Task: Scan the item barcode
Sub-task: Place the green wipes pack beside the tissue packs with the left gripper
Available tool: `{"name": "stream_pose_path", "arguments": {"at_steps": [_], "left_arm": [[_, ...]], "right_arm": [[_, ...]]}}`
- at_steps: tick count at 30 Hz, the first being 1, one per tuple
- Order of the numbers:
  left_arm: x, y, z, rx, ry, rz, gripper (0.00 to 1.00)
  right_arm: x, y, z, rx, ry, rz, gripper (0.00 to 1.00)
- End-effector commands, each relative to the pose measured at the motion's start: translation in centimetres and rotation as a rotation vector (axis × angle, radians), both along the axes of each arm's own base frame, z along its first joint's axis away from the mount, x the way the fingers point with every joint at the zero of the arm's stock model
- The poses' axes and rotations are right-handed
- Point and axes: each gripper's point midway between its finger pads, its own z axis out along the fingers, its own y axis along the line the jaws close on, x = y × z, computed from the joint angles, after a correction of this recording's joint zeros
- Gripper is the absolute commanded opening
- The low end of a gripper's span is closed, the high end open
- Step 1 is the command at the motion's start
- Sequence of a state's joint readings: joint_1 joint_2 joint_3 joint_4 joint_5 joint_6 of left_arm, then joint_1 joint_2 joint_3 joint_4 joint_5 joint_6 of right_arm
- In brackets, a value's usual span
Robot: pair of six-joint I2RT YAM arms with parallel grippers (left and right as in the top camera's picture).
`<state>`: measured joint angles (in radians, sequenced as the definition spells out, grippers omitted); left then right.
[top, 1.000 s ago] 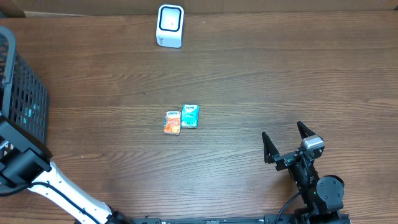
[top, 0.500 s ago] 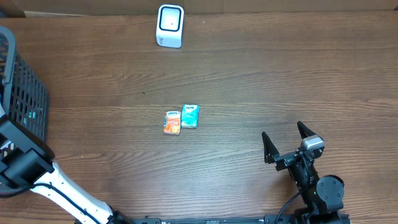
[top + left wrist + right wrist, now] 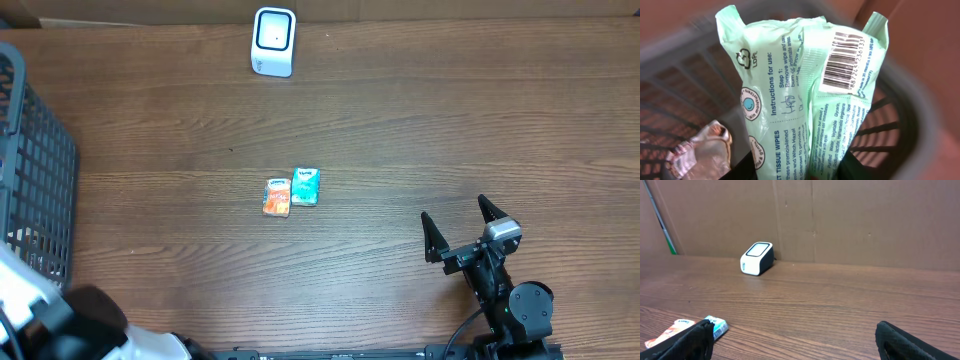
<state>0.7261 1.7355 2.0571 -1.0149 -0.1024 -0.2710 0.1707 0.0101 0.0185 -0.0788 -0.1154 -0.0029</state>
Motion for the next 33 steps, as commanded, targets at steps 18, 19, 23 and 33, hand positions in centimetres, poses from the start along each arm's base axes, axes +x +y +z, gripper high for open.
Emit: {"name": "stream_pose_path", "arguments": {"at_steps": [18,19,23,33], "left_arm": [[3.3,-35.8,-13.6,-0.469,0.504,-0.882,0.34],[3.1,-37.3,-16.4,-0.493,0.591,-0.904,0.34],[2.3,-39.9,-23.8,-0.510,0.817,-0.917,0.33],[0.3,-40.7,-34.3,-0.554,1.079,-0.846,0.34]], "right_arm": [[0.0,-0.1,-0.2,0.002,-0.002,-0.005,1.00],[0.0,-0.1,-0.2,0.003,-0.002,-0.005,1.00],[0.0,-0.1,-0.2,0.003,-0.002,-0.005,1.00],[0.0,-0.1,-0.2,0.003,-0.002,-0.005,1.00]]}}
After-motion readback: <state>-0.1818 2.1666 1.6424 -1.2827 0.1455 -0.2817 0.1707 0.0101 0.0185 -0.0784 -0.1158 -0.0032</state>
